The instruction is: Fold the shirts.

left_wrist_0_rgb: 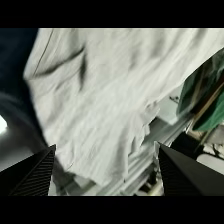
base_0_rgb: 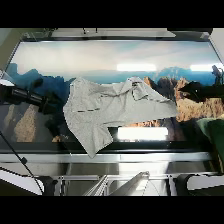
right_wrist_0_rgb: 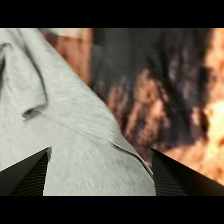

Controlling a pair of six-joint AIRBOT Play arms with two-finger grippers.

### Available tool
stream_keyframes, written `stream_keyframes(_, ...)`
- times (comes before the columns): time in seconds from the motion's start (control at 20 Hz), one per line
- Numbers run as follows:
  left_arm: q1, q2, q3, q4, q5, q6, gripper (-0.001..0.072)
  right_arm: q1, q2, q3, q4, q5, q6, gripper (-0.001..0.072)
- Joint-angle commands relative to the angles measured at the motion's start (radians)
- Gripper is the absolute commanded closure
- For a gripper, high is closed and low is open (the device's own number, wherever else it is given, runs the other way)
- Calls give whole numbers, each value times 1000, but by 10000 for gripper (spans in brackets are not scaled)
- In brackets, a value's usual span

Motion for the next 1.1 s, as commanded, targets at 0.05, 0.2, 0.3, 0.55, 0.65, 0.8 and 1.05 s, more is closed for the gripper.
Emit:
stream_keyframes(0.05,-56,1,-208,53,-14,-30,0,-15,-31,2,-50,34,-3,13)
stream_keyframes(0.2,-103,0,-249,50,37,-29,131,-12,-34,2,-50,12,-5,13)
stream_keyframes(0.3,-138,0,-218,42,89,-29,145,-12,-39,2,-50,7,-3,13)
stream_keyframes(0.55,-212,0,-92,29,188,-11,693,18,-121,2,-58,14,-5,14)
stream_keyframes(0.65,-224,0,-51,35,182,-11,689,27,-171,2,-58,39,-30,14)
stream_keyframes(0.8,-224,0,-36,34,158,-11,689,45,-211,3,-54,100,-55,239)
stream_keyframes(1.05,-222,1,-90,32,152,-10,688,95,-212,3,-53,229,-53,442)
